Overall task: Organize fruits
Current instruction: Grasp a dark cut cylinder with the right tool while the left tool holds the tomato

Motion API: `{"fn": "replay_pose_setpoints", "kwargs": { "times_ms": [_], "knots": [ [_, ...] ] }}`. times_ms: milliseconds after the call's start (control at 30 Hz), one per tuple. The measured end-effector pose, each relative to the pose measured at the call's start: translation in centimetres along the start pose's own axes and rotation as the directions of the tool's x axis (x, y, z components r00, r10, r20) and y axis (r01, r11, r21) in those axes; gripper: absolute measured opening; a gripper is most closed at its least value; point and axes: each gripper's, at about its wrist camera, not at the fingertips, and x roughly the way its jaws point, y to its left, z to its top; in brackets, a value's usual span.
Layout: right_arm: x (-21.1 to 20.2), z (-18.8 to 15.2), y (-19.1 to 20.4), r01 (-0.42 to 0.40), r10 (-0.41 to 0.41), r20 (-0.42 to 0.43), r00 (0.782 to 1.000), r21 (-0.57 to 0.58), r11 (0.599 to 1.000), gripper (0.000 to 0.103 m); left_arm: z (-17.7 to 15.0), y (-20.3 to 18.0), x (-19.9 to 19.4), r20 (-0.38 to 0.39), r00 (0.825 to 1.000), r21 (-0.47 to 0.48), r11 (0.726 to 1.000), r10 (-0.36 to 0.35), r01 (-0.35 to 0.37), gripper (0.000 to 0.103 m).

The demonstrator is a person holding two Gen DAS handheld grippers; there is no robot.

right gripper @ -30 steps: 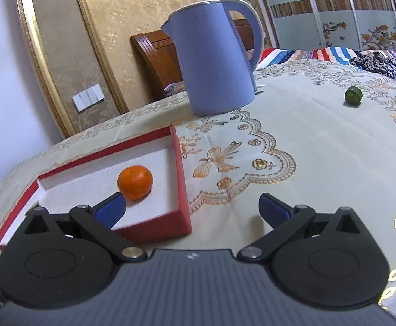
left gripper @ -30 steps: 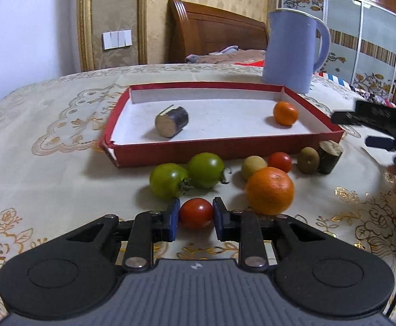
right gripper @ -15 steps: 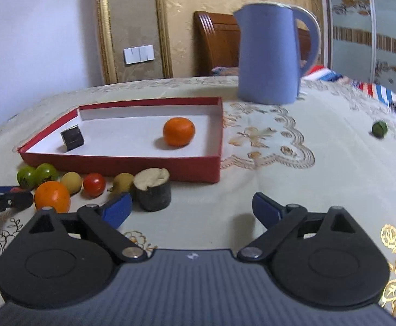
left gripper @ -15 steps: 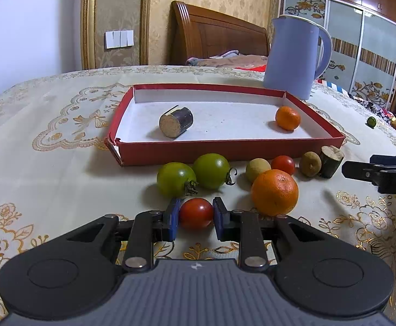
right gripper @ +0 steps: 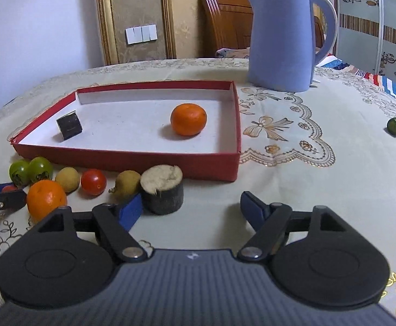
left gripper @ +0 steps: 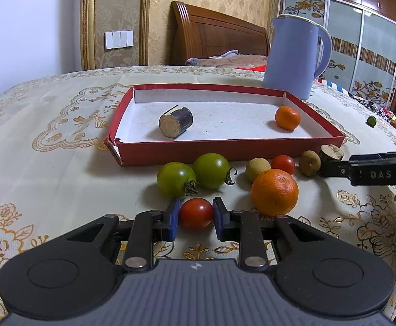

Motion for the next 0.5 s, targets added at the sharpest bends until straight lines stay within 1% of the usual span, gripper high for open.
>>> {"fn": "replay_pose_setpoints", "kwargs": {
  "times_ms": [33,67,100,133,167,200,233,333,500],
  "knots": [
    [0.14,0.16,0.2,0.002,-0.002,0.004,1.0,0.002,1.0,0.077,-0.01,0.01,-0.01,0.0,1.0,0.001,1.0,0.001,-0.001,0.025],
    [0.35,0.34,0.36,0.0,0.0,0.007,1.0,0.002,1.0,0.072,-0.02,0.01,-0.02,0.0,1.0,0.001,1.0,0.001,-0.001,0.025],
    [0.66,0.49,0.54,0.0,0.0,0.003,1.0,0.002,1.0,0.061,-0.02,0.04,-0.03,0.0,1.0,0.001,1.0,0.001,-0.001,0.025],
    [1.05,0.61,0.59,0.0,0.0,-0.008,1.0,0.008,1.0,0.06,-0.02,0.03,-0.02,0.0,1.0,0.001,1.0,0.0,0.0,0.025],
    [1.13,0.7,0.6,0.007,-0.007,-0.003,1.0,0.016,1.0,0.05,-0.01,0.03,-0.02,0.0,1.0,-0.001,1.0,-0.001,0.001,0.025],
    [1.1,0.72,0.59,0.015,-0.015,0.001,1.0,0.02,1.0,0.033,0.02,0.08,-0.01,-0.001,1.0,-0.004,1.0,-0.003,0.003,0.025],
    [1.03,0.71,0.56,0.019,-0.02,0.006,1.0,0.022,1.0,0.031,0.04,0.12,0.02,-0.001,1.0,-0.007,1.0,-0.006,0.006,0.025],
    [1.01,0.67,0.35,0.017,-0.017,0.009,1.0,0.034,0.999,0.031,0.06,0.15,0.05,-0.001,1.0,-0.006,1.0,-0.005,0.005,0.025],
    [0.91,0.64,0.72,0.052,-0.053,0.015,0.998,0.021,0.998,0.031,-0.01,-0.1,0.05,0.0,1.0,0.007,1.0,0.006,-0.006,0.025]
  ]
}}
